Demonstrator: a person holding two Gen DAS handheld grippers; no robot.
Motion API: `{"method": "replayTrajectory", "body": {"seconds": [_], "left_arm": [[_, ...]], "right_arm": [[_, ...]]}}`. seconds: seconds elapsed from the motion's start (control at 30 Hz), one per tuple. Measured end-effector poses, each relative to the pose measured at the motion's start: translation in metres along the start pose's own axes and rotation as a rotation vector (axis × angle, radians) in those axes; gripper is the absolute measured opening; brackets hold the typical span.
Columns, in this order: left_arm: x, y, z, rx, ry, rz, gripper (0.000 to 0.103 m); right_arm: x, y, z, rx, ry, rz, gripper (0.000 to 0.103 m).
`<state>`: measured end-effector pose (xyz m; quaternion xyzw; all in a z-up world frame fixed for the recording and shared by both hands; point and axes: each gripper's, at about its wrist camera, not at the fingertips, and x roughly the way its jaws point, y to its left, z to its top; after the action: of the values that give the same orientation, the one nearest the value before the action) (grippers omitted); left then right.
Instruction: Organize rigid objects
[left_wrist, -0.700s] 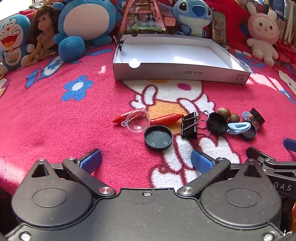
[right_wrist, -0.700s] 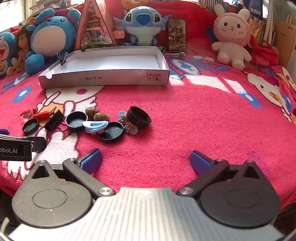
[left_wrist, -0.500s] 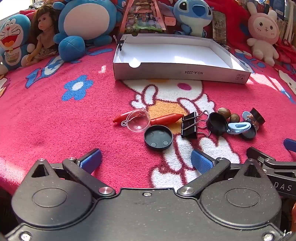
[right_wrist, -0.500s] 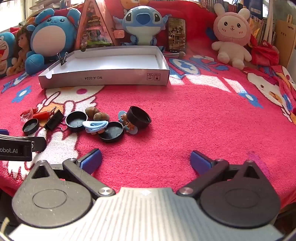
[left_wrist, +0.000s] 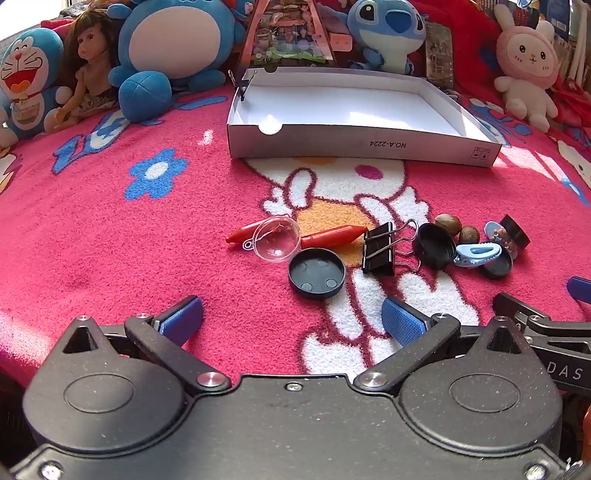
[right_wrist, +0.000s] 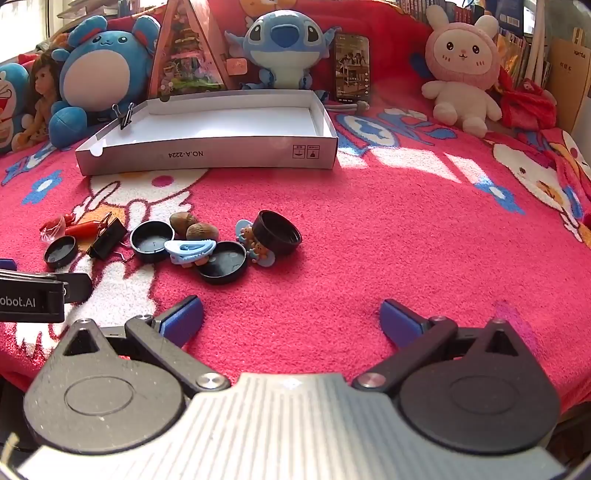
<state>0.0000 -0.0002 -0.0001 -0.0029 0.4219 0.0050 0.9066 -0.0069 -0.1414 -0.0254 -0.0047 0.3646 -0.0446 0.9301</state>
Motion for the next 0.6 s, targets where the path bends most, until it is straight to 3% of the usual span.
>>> {"method": "replayTrajectory", "body": {"seconds": [0.6], "left_arm": [[0.0, -0.0001, -0.0001, 0.001, -0.001, 0.0, 0.103]], "right_arm": [[0.0, 0.0001, -0.0003, 0.001, 0.003, -0.002, 0.103]]}}
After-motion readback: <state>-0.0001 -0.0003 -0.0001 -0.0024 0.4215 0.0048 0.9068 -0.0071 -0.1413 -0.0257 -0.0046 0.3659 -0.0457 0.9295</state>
